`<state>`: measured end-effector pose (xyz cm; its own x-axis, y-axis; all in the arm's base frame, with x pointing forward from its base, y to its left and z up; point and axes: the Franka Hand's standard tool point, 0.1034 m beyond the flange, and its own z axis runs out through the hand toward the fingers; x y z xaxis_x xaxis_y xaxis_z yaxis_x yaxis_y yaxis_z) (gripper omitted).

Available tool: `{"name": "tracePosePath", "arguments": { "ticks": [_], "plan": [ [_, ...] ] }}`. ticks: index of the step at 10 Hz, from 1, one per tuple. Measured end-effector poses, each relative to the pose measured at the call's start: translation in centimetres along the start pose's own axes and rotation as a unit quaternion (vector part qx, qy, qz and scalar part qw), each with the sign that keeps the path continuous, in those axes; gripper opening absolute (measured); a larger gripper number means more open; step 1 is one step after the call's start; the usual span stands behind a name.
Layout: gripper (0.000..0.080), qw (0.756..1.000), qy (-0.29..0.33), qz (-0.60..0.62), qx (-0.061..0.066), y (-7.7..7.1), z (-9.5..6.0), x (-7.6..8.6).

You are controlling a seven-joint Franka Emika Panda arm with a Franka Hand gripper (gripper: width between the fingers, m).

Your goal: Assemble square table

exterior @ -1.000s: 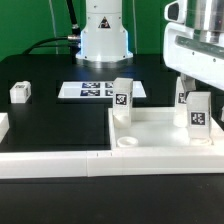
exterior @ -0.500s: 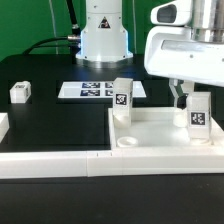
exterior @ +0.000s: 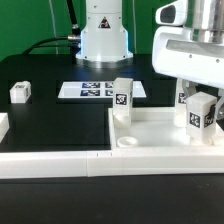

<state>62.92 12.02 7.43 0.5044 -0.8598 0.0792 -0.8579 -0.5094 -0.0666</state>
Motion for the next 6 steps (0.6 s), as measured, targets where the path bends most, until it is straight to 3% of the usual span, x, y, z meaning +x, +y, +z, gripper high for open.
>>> {"name": "tracePosePath", "arguments": {
  "ticks": [3, 4, 6],
  "plan": [
    [0.0288, 0.992, -0.008, 0.123, 0.003, 0.1, 0.1, 0.1],
    [0.0288, 0.977, -0.016, 0.212, 0.011, 0.1, 0.2, -0.2],
    [0.0291, 0.93, -0.026, 0.362, 0.051, -0.4, 0.3, -1.3]
  ]
}}
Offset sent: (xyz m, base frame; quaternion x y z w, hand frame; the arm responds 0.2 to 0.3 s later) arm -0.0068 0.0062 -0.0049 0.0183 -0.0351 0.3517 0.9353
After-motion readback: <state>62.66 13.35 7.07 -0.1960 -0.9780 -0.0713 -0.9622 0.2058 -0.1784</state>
